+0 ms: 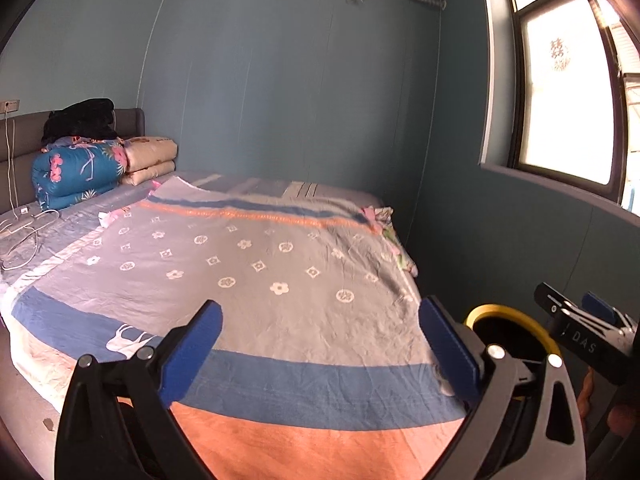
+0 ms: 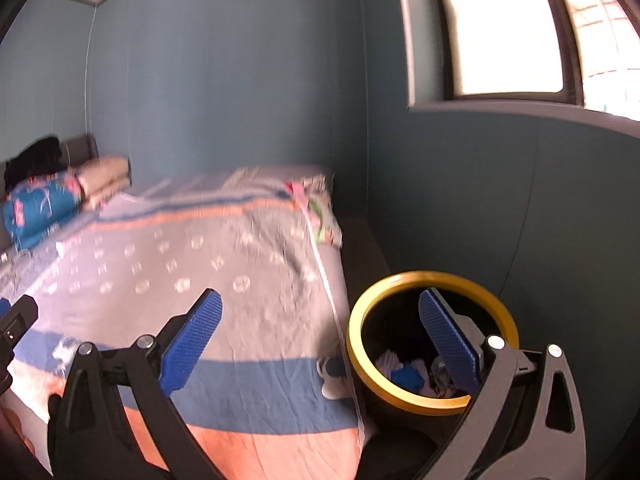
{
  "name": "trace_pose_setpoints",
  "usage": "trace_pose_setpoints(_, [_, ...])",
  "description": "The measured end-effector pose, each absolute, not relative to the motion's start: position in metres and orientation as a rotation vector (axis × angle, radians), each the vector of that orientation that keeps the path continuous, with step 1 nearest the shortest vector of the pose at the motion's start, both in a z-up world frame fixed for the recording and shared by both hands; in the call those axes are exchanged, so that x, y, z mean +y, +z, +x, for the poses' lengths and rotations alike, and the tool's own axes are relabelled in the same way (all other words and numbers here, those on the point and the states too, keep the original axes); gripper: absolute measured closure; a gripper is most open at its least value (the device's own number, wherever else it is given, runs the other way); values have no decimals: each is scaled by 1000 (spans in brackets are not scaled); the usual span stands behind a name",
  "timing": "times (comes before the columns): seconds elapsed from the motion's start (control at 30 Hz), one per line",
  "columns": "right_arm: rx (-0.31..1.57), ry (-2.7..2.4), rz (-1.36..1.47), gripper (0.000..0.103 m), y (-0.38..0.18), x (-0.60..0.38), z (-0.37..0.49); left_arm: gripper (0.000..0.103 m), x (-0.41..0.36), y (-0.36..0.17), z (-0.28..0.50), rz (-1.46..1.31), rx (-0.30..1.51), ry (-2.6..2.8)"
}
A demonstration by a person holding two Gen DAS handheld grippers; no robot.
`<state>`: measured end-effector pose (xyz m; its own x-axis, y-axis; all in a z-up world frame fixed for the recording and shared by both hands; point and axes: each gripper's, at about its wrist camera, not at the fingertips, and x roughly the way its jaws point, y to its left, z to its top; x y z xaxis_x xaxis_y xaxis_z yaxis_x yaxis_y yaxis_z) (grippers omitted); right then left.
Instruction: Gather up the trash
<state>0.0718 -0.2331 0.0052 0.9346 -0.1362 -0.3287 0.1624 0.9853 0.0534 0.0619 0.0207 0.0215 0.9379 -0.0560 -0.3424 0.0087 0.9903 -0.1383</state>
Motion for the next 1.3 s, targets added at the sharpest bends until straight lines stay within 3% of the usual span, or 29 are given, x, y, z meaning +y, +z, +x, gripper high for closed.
trace_pose_setpoints(1.3, [372,-132,78,8,17,-223,52,8,21,30,35,-193,312,-16])
